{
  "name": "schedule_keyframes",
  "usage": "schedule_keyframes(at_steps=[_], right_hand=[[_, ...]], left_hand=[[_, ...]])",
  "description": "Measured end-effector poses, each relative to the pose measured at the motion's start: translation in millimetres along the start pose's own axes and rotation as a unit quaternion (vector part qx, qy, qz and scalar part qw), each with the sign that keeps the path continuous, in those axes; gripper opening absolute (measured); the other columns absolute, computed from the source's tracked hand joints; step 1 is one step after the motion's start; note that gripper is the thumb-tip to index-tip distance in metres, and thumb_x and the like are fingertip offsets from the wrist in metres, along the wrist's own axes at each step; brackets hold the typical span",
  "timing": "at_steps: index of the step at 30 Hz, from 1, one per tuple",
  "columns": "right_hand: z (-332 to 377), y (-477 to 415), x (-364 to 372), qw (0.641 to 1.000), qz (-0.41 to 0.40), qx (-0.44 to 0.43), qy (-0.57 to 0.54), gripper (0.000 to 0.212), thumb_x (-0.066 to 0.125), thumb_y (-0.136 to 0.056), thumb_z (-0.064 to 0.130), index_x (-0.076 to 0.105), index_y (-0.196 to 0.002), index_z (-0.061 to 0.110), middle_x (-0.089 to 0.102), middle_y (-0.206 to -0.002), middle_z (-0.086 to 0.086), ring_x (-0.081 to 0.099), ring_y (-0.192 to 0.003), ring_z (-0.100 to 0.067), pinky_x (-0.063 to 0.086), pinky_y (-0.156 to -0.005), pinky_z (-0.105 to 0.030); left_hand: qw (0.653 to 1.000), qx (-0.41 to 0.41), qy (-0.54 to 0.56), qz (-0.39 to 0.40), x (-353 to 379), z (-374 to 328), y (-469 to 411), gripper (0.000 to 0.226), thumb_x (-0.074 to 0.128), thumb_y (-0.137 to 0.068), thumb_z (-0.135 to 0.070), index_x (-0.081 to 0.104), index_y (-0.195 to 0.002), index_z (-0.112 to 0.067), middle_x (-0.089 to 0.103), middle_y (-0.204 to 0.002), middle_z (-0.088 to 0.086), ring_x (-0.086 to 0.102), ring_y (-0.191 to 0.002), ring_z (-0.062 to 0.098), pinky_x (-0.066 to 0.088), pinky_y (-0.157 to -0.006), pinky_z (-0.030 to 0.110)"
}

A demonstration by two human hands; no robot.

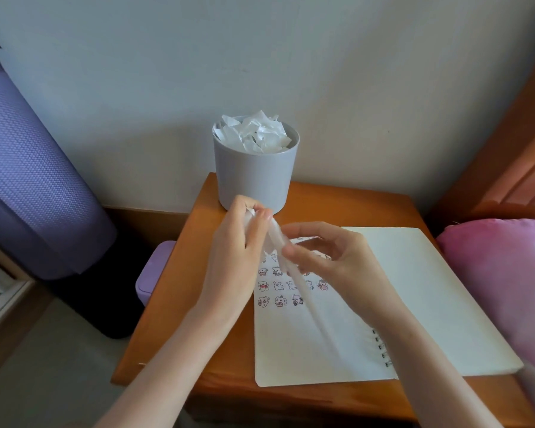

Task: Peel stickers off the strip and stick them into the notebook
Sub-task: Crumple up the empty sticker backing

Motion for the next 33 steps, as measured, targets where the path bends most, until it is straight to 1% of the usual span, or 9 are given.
schedule_keyframes(at_steps=[6, 9, 14, 20, 23, 26, 28, 31, 33], right_hand=[[-4.9, 2.2, -1.1, 0.998, -0.047, -0.012, 0.029, 0.019, 0.075, -0.076, 0.002, 0.071, -0.089, 0.015, 0.072, -0.085, 0.005, 0.069, -0.077, -0.005, 0.049, -0.061, -0.013], [-5.1, 1.8, -6.0, 0.991, -0.106, -0.041, 0.071, 0.014, 0.075, -0.075, 0.002, 0.071, -0.080, 0.014, 0.069, -0.082, 0.009, 0.067, -0.074, -0.005, 0.051, -0.062, -0.015], [-4.1, 4.3, -5.2, 0.979, -0.165, -0.078, 0.093, 0.019, 0.077, -0.072, 0.002, 0.071, -0.072, 0.020, 0.062, -0.087, 0.010, 0.062, -0.077, -0.005, 0.051, -0.063, -0.014], [-8.5, 0.9, 0.3, 0.968, -0.165, -0.082, 0.169, 0.013, 0.079, -0.073, 0.021, 0.071, -0.078, 0.031, 0.059, -0.093, 0.015, 0.056, -0.081, -0.007, 0.046, -0.070, -0.021], [-6.8, 1.9, 0.3, 0.981, -0.124, -0.073, 0.131, 0.011, 0.077, -0.075, 0.023, 0.072, -0.080, 0.031, 0.064, -0.081, 0.014, 0.055, -0.071, -0.007, 0.044, -0.062, -0.015], [-5.9, 5.3, 2.8, 0.988, -0.080, -0.068, 0.117, 0.014, 0.075, -0.077, 0.024, 0.072, -0.089, 0.031, 0.065, -0.079, 0.013, 0.056, -0.068, -0.006, 0.045, -0.060, -0.015], [-8.4, 6.4, 2.0, 0.991, -0.062, -0.053, 0.110, 0.022, 0.072, -0.081, 0.020, 0.070, -0.096, 0.036, 0.065, -0.080, 0.014, 0.057, -0.068, -0.008, 0.050, -0.062, -0.022], [-12.7, 5.9, -5.2, 0.990, -0.075, -0.024, 0.115, 0.018, 0.071, -0.082, 0.019, 0.067, -0.093, 0.033, 0.065, -0.081, 0.014, 0.059, -0.072, -0.011, 0.055, -0.063, -0.028], [-13.0, 4.7, -9.6, 0.987, -0.094, -0.007, 0.127, 0.011, 0.075, -0.077, 0.024, 0.067, -0.084, 0.028, 0.065, -0.078, 0.012, 0.059, -0.068, -0.010, 0.053, -0.057, -0.024]], left_hand=[[0.999, -0.038, 0.015, -0.002, 5.0, 5.9, 1.5, 0.011, 0.045, -0.096, -0.030, 0.048, -0.097, -0.019, 0.048, -0.094, -0.008, 0.050, -0.084, -0.008, 0.043, -0.063, 0.007], [0.995, -0.078, 0.057, 0.038, 9.7, 5.3, 1.9, 0.017, 0.051, -0.092, -0.035, 0.048, -0.094, -0.019, 0.056, -0.085, -0.005, 0.057, -0.072, -0.002, 0.043, -0.055, 0.009], [0.980, -0.115, 0.141, 0.077, 13.5, 4.5, 3.5, 0.018, 0.056, -0.092, -0.019, 0.045, -0.103, -0.010, 0.064, -0.081, -0.002, 0.066, -0.065, -0.001, 0.049, -0.048, 0.012], [0.991, -0.065, 0.090, 0.077, 14.6, 10.0, 5.1, 0.020, 0.042, -0.098, -0.013, 0.051, -0.114, -0.022, 0.061, -0.077, 0.009, 0.064, -0.059, 0.010, 0.054, -0.056, 0.021], [0.991, -0.082, 0.083, 0.070, 13.8, 11.9, 3.3, 0.018, 0.037, -0.100, -0.026, 0.053, -0.106, -0.023, 0.059, -0.081, 0.008, 0.065, -0.061, 0.013, 0.057, -0.059, 0.033], [0.991, -0.092, 0.070, 0.075, 13.2, 8.4, 1.5, 0.024, 0.036, -0.097, -0.041, 0.052, -0.098, -0.023, 0.059, -0.079, -0.001, 0.063, -0.068, 0.010, 0.051, -0.058, 0.021], [0.991, -0.096, 0.058, 0.075, 11.9, 8.6, 1.3, 0.028, 0.044, -0.089, -0.051, 0.050, -0.093, -0.024, 0.058, -0.075, -0.003, 0.060, -0.070, 0.011, 0.048, -0.059, 0.025], [0.991, -0.091, 0.075, 0.067, 9.1, 9.7, 0.1, 0.018, 0.059, -0.087, -0.041, 0.048, -0.089, -0.025, 0.060, -0.075, 0.010, 0.061, -0.067, 0.029, 0.051, -0.059, 0.044], [0.990, -0.094, 0.082, 0.062, 8.1, 12.7, -1.2, 0.010, 0.058, -0.090, -0.028, 0.050, -0.096, -0.026, 0.059, -0.085, -0.002, 0.066, -0.074, 0.020, 0.053, -0.056, 0.032]])
Point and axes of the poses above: each hand's wrist, its own y-axis away from the middle knuckle, its own x-axis out of the palm, z = x × y, the point moved 5 cm from there along -y, towards the middle knuckle
